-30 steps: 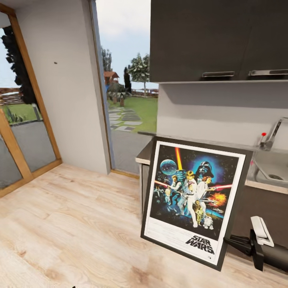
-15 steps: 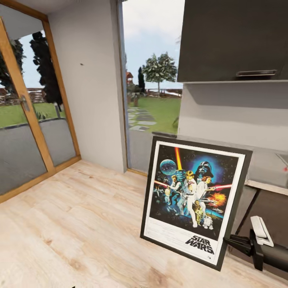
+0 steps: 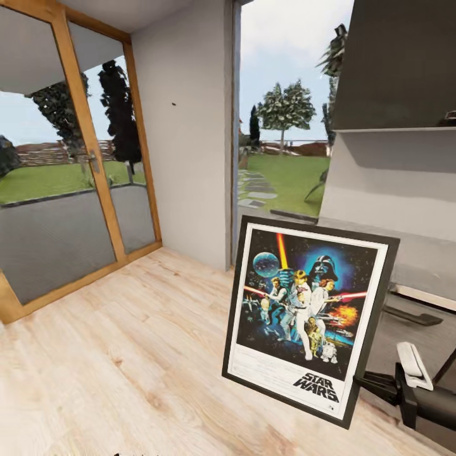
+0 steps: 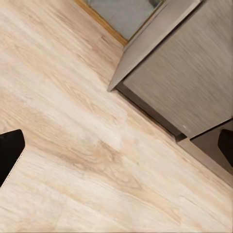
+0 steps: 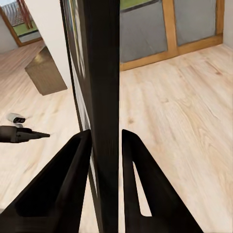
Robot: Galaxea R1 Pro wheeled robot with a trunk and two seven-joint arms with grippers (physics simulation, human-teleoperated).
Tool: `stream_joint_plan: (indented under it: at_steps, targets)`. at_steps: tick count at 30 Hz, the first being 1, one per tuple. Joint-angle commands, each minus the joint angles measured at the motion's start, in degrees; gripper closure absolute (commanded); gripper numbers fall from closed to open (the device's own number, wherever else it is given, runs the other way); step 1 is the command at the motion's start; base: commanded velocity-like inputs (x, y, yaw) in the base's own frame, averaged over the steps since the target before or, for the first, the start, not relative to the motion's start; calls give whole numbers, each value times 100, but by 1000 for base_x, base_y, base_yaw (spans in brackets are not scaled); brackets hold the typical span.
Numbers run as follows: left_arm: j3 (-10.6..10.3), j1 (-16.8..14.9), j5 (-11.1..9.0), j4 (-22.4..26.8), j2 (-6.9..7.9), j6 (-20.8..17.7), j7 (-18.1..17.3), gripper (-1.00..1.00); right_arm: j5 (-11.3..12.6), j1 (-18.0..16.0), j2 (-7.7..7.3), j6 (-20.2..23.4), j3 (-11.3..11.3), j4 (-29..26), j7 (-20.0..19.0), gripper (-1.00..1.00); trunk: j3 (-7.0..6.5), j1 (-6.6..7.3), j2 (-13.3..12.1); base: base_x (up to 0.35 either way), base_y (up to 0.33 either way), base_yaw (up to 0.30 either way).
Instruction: Pick up the poster from the kitchen countertop and hang it on one of the wall nails in the kitchen.
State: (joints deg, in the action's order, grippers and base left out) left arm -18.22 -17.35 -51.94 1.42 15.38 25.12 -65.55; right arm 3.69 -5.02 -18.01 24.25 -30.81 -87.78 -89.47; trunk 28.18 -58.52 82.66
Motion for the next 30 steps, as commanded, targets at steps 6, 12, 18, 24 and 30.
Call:
stream_joint_plan:
  at_steps: [6, 12, 18, 24, 30]
  targets:
    - [-56, -5, -44, -2, 0, 22, -5, -100, 9, -1, -1, 71, -7, -1, -27, 100, -102, 133, -239, -1, 2, 151]
    - [-55, -5, -44, -3, 0, 20, -2, -100, 9, 1, -1, 71, -12, 0, -27, 100, -210, 264, -479, 0, 0, 26]
    - [-56, -5, -44, -4, 0, 19, -1, -100, 9, 0, -1, 71, -13, 4, -27, 100, -318, 396, -720, 0, 0, 3]
    - [-59, -5, -44, -7, 0, 19, -1, -100, 9, 0, 1, 71, -8, 6, -27, 100, -425, 528, -960, 0, 0, 0]
    - [-59, -5, -44, -7, 0, 19, -1, -100, 9, 0, 63, 71, -5, 6, -27, 100, -533, 660, -1201, 0, 0, 0]
